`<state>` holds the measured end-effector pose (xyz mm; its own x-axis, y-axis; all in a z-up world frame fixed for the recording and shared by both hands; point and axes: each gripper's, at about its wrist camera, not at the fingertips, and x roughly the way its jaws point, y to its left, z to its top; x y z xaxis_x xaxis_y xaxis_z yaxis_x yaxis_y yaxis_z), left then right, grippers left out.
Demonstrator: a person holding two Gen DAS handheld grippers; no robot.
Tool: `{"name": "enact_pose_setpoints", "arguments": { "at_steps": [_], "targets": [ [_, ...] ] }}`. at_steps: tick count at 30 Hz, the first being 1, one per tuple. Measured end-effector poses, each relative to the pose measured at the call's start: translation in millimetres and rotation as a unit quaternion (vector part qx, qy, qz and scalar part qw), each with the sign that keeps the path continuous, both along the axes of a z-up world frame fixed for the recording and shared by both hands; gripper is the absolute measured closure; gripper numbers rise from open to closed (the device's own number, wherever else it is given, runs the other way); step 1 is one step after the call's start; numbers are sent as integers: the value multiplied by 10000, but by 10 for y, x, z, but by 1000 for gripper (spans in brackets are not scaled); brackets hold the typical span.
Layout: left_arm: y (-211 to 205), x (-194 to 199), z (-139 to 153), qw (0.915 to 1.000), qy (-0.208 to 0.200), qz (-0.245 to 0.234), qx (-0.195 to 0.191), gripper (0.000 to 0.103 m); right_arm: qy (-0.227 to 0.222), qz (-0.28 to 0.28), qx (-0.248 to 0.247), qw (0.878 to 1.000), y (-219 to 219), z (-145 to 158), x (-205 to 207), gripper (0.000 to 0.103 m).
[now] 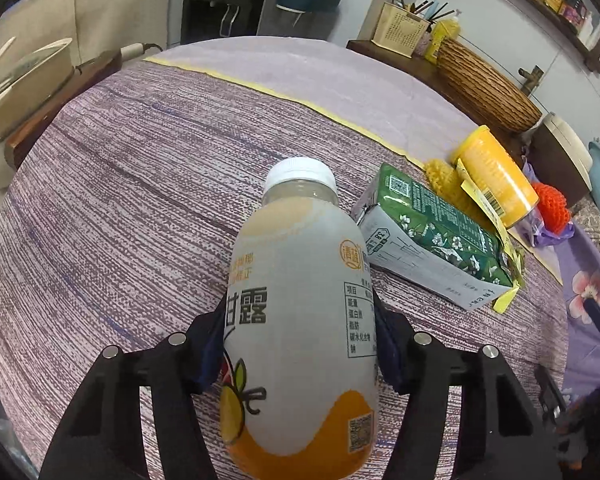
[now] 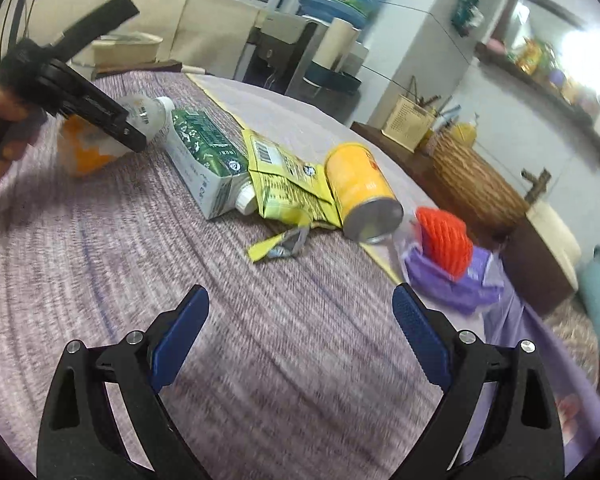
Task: Collect trash
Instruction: 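Grasp the white-orange bottle with left while right grasps the yellow snack bag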
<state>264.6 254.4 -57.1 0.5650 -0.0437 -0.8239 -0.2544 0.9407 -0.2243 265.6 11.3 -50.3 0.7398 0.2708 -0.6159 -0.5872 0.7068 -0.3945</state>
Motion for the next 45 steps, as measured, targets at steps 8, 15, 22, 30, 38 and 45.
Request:
{"name": "enact_pose_setpoints", "arguments": {
  "at_steps": [8,15,22,30,38,45],
  "targets": [
    [29,-165,-2,9996,-148,-82,-213,42,562,-130,-142,9982,255,-181,628,21],
    [-44,-301,-8,9993,-279,-166,-173,42,1477,-548,542,9860,256,-201,1049,45],
    [-80,-404,-12,9986,-403,-186,-297,42,2011,-705,961,9723,243,-311,1143,95],
    [-160,-678,-11,9970,-635,-147,-424,42,1758,-560,1306,9741,61,-128,724,99],
    [-484,-1011,136,9940,-1000,-280,-334,42,1303,-548,1716,9750,-313,132,157,100],
    [-952,-1148,280,9885,-1298,-668,-387,42,1108,-804,2078,9685,-786,241,-221,100]
  ]
}}
